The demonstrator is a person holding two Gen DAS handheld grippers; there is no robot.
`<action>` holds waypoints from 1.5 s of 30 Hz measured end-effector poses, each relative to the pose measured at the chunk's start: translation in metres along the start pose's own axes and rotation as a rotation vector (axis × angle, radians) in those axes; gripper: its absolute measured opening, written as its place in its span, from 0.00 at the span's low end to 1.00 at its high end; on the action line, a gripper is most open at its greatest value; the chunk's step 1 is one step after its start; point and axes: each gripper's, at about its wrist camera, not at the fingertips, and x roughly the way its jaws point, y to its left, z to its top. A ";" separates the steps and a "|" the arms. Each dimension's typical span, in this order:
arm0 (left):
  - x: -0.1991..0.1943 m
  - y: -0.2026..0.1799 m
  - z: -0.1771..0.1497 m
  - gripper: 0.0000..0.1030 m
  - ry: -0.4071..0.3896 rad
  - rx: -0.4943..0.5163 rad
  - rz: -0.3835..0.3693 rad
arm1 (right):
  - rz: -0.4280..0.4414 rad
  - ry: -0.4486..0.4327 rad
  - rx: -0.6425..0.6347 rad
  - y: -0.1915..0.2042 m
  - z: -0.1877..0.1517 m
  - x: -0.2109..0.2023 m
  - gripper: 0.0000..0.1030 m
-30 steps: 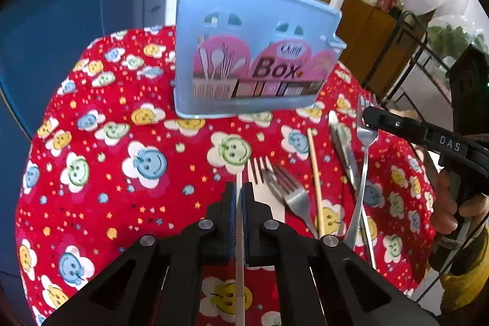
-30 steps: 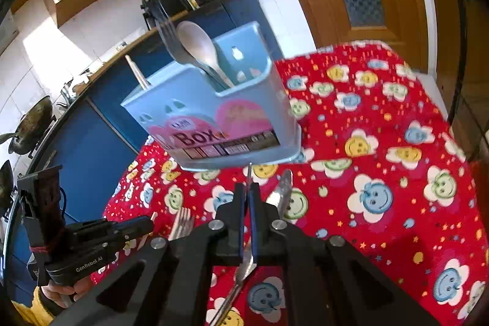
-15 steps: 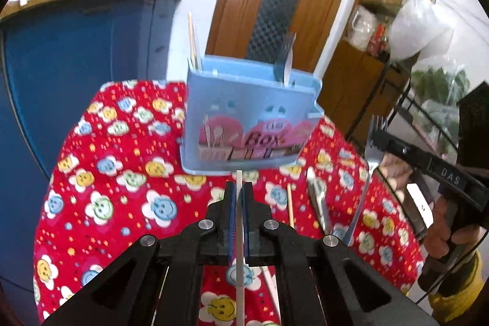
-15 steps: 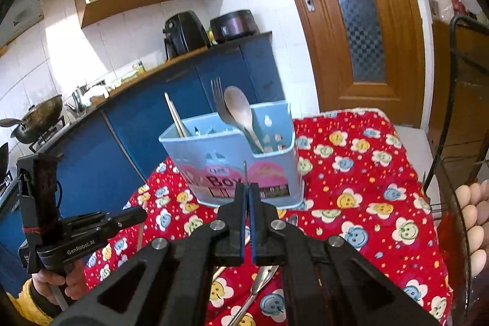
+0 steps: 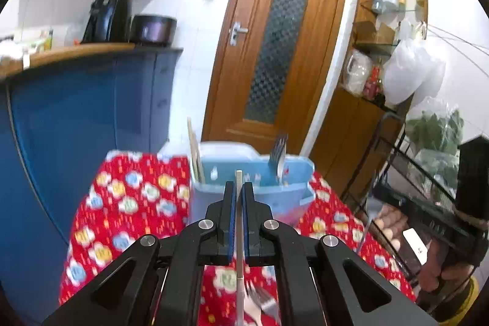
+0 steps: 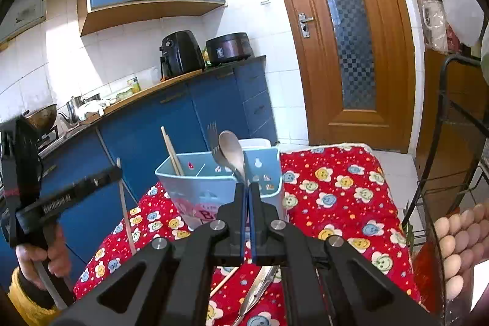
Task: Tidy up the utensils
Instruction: 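Lift the chopstick and knife and carry both over the blue holder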
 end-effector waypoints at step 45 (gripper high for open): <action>0.095 0.015 0.078 0.03 -0.200 0.030 0.114 | -0.257 -0.163 -0.229 0.007 0.077 0.097 0.03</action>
